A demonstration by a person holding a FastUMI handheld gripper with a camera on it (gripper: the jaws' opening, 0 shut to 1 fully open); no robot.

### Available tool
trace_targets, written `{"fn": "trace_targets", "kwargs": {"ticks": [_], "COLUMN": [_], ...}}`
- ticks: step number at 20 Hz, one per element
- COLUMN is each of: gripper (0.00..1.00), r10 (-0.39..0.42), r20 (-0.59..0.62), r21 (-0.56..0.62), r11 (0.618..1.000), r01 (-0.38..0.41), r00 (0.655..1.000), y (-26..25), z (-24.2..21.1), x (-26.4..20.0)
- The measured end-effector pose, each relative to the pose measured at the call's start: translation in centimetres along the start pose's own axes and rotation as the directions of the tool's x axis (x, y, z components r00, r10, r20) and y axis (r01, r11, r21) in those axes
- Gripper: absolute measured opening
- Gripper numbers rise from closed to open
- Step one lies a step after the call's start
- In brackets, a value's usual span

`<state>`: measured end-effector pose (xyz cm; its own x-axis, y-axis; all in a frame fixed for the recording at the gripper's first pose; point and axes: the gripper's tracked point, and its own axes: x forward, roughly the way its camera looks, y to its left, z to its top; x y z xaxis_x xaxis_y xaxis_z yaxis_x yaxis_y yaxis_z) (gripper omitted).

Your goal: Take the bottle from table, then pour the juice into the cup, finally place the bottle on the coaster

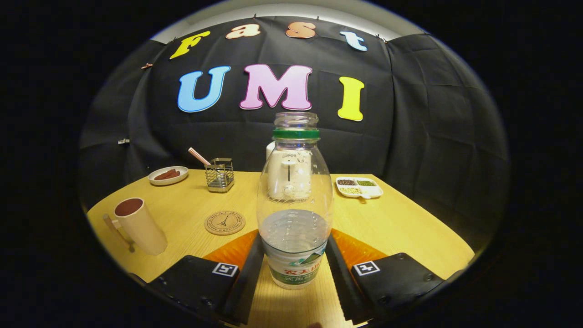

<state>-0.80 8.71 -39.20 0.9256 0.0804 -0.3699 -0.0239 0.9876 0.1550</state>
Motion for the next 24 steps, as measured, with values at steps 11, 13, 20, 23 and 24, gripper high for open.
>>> {"fn": "trace_targets", "kwargs": {"ticks": [11, 13, 20, 23, 24], "gripper": [0.75, 0.75, 0.75, 0.75, 0.75], "r10": [0.014, 0.006, 0.117, 0.124, 0.13], "r20": [0.056, 0.081, 0.056, 0.014, 0.0], "r21": [-0.34, -0.443, -0.693, -0.759, -0.784], "r11": [0.94, 0.896, 0.719, 0.648, 0.615], "r01": [0.006, 0.031, -0.046, -0.07, -0.081], "r00": [0.998, 0.997, 0.992, 0.992, 0.992], "y": [3.7, 4.7, 9.8, 11.4, 12.0], "z": [8.1, 9.2, 9.5, 8.6, 8.2], "x": [-2.8, -2.8, -2.7, -2.3, -2.1]}}
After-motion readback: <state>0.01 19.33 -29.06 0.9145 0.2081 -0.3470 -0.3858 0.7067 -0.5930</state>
